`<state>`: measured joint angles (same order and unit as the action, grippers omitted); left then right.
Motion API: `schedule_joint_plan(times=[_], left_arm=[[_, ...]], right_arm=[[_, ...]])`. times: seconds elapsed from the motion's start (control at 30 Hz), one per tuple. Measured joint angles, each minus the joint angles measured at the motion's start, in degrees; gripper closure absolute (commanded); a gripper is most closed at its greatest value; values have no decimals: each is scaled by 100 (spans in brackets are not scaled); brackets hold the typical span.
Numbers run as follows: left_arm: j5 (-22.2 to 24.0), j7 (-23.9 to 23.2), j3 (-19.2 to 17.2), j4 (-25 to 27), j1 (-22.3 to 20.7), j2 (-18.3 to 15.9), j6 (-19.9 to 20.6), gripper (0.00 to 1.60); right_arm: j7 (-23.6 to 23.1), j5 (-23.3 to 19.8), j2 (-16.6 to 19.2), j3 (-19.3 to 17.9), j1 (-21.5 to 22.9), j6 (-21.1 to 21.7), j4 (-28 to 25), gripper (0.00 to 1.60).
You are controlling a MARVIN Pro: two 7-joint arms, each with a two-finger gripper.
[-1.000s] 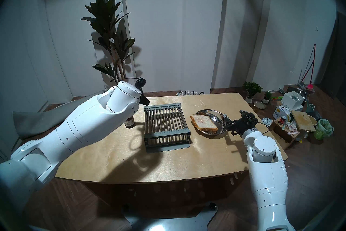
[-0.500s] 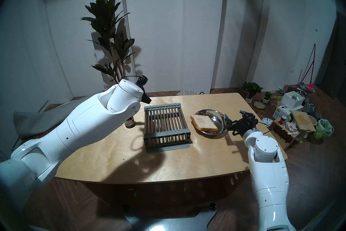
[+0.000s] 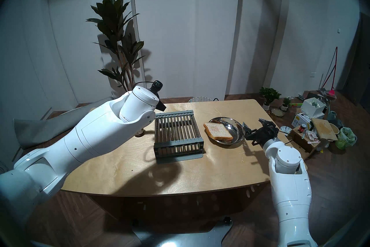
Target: Spread jam over the slice of bread with the knife
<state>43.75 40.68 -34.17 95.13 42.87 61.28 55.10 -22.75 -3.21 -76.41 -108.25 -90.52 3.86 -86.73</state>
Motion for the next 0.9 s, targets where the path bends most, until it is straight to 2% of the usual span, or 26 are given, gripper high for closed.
schedule_joint_plan(times=[0.23, 0.57, 0.9], left_arm=[[6, 142, 262, -5, -94, 54, 0, 160], [357, 276, 32, 0, -147, 170, 0, 160], [389, 402, 90, 94, -367, -25, 0, 160]], right_arm=[[-93, -85, 13, -72, 6, -34, 79, 0], [-231, -162, 65, -140, 59, -86, 212, 0], [-326, -164, 106, -101, 142, -100, 287, 0]])
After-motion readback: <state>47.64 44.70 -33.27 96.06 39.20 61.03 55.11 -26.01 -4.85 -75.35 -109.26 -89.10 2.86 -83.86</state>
